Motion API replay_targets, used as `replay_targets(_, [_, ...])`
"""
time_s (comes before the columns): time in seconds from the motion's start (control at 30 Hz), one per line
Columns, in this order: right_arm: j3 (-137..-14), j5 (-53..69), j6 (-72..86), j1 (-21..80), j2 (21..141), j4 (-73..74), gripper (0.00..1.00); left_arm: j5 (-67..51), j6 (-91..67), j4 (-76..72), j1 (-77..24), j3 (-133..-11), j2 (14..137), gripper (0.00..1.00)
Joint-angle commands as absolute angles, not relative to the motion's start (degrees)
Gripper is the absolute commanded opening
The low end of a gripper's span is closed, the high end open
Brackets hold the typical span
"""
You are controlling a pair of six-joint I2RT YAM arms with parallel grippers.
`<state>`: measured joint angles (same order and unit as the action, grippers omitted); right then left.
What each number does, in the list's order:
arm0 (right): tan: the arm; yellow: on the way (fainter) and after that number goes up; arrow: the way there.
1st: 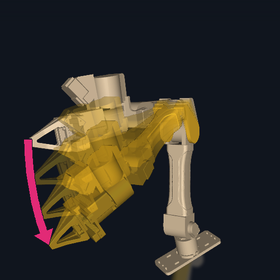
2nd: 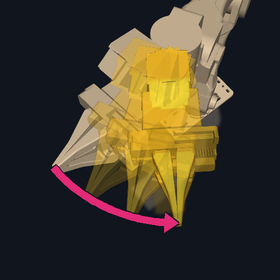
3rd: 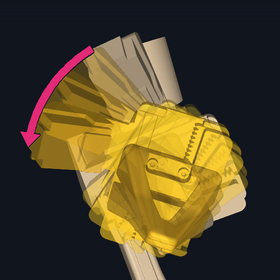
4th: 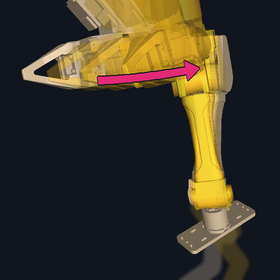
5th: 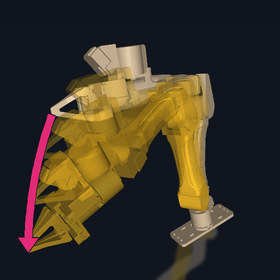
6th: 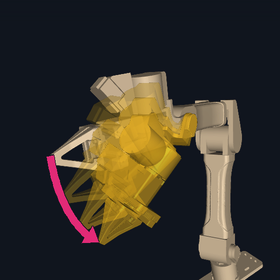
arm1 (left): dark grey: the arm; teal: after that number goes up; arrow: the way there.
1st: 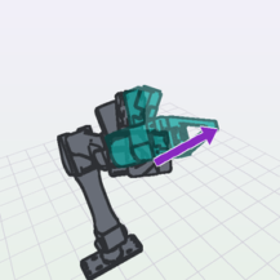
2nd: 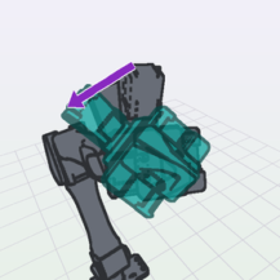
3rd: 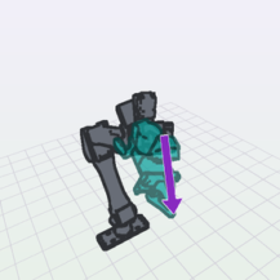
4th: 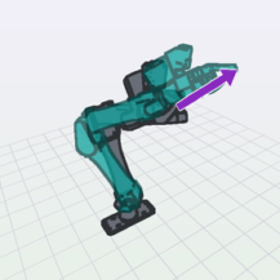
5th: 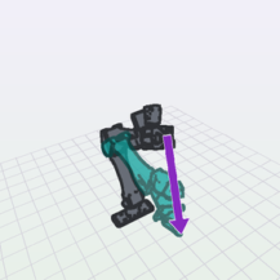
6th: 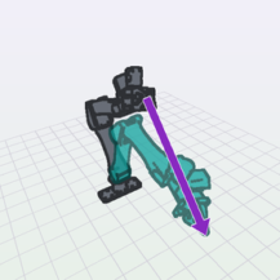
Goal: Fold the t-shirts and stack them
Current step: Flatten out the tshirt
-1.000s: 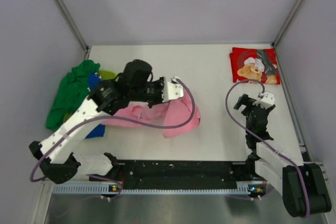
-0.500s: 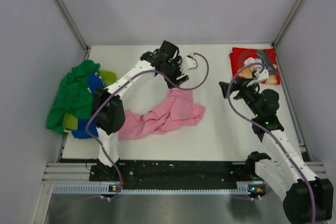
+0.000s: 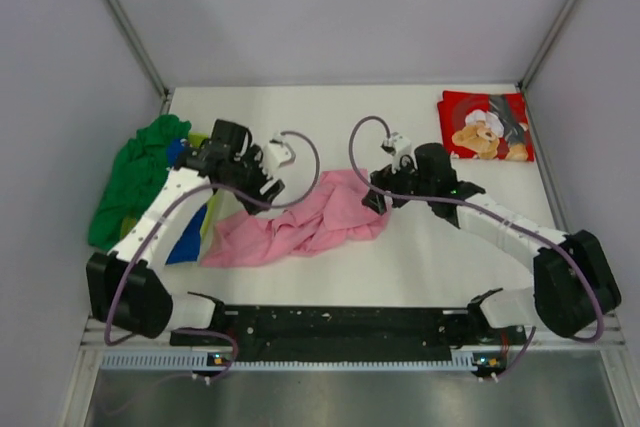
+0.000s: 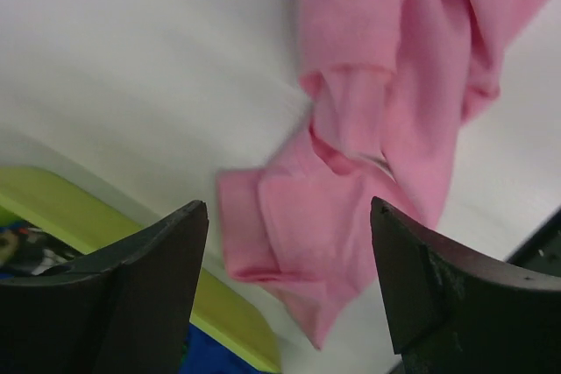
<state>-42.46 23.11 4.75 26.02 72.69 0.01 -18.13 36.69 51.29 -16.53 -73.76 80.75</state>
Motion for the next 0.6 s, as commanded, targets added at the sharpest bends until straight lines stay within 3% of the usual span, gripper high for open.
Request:
replay_targets(0.0, [-49.4,16.2,0.8,30.3,81.2,9.8,0.83,-16.8,41.6,54.3,-16.6,-57.2,72.4,0.79])
replay_targets(0.2, [-56.6,9.2,5.0,30.3,92.4,16.3,0.83,-9.5,44.0,46.2,-16.7,-40.1,66.7,0.8])
replay_targets(0.27, [-57.4,10.7,4.8,30.3,94.5,16.3,0.78,-7.2,43.8,43.2,-16.8,-37.4,68.4,0.8])
replay_targets(0.33, [-57.9,12.9,4.9,30.3,96.4,16.7,0.6,-4.6,43.2,39.3,-16.7,-36.0,70.7,0.8])
replay_targets(0.43, [-58.3,14.8,4.9,30.2,97.6,18.0,0.25,-2.4,42.5,35.4,-16.7,-35.2,75.2,0.77])
replay_targets(0.5, [-58.4,14.3,4.6,30.2,96.6,19.3,0.0,-1.1,41.3,34.6,-16.7,-36.5,77.9,0.64])
replay_targets(0.57, [-58.8,13.7,4.2,30.2,93.9,20.4,0.0,1.6,40.1,34.5,-16.7,-38.7,79.3,0.3])
